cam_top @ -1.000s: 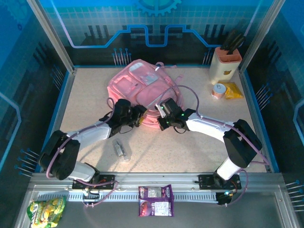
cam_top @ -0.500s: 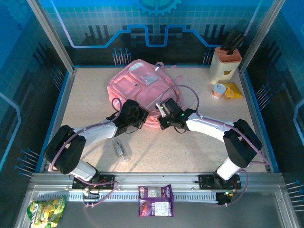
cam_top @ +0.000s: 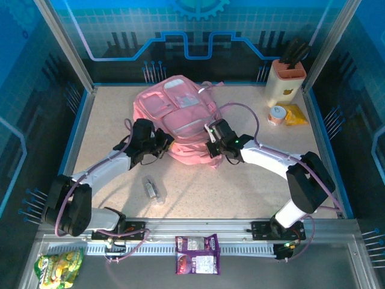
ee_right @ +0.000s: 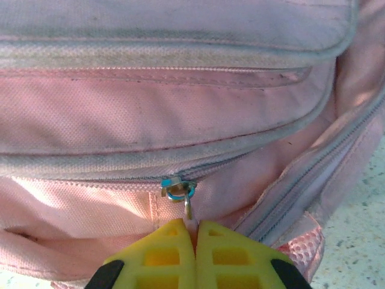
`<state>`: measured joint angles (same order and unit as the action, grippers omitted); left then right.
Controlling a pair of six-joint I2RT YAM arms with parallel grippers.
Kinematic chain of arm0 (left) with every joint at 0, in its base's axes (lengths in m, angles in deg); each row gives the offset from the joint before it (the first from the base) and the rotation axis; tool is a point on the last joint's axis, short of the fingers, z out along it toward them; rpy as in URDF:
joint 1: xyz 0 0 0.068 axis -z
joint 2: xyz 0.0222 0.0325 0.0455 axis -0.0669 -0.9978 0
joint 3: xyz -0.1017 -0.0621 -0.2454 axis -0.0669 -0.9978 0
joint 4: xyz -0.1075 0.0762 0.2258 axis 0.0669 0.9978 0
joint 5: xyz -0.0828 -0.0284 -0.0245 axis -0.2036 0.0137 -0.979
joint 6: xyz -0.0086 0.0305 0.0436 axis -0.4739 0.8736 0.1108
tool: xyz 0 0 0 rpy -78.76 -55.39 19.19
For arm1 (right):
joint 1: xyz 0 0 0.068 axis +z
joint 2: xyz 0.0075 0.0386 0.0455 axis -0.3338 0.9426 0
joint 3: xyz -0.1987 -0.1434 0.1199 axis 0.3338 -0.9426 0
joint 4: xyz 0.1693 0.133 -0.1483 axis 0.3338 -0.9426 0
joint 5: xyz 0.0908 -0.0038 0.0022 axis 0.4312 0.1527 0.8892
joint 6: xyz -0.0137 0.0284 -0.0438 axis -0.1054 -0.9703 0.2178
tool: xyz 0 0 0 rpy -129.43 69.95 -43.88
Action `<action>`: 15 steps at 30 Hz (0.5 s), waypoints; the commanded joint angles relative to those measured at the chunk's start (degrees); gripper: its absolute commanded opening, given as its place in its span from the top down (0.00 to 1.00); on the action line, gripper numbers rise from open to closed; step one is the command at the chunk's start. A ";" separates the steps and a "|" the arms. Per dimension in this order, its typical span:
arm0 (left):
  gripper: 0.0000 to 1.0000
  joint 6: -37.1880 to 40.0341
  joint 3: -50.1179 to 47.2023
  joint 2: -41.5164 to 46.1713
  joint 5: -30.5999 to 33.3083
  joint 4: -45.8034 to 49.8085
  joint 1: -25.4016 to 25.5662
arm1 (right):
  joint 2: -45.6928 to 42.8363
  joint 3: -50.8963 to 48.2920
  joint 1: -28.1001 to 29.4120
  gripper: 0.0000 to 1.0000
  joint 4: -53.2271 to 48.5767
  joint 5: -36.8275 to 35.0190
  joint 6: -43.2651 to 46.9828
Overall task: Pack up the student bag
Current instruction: Zip the student bag at the center of the table.
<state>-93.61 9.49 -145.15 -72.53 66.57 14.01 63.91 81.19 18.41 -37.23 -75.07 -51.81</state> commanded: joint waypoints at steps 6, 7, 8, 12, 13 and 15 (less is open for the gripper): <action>1.00 18.95 7.88 0.77 -5.79 9.08 -11.35 | -2.59 -4.43 8.66 1.00 -6.15 -3.31 -1.46; 1.00 20.38 9.23 -0.93 -6.95 9.71 -12.66 | -2.05 -3.77 9.99 1.00 -6.16 -2.99 -2.14; 1.00 21.42 10.51 -2.77 -7.96 10.16 -13.80 | -1.53 -3.24 11.33 1.00 -5.63 -1.72 -3.13; 0.90 22.67 15.27 -11.07 -13.91 5.39 -16.63 | 1.44 0.44 14.84 1.00 -1.84 2.82 -7.76; 0.87 23.34 17.26 -13.18 -15.65 5.36 -16.92 | 2.46 2.13 15.57 1.00 -1.97 2.00 -8.29; 0.75 23.32 18.54 -14.50 -16.10 5.30 -17.14 | 4.19 4.61 16.21 1.00 -2.16 0.47 -9.69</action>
<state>-73.37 23.11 -158.17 -86.54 79.64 -1.73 65.95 83.31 32.07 -34.55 -76.36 -57.93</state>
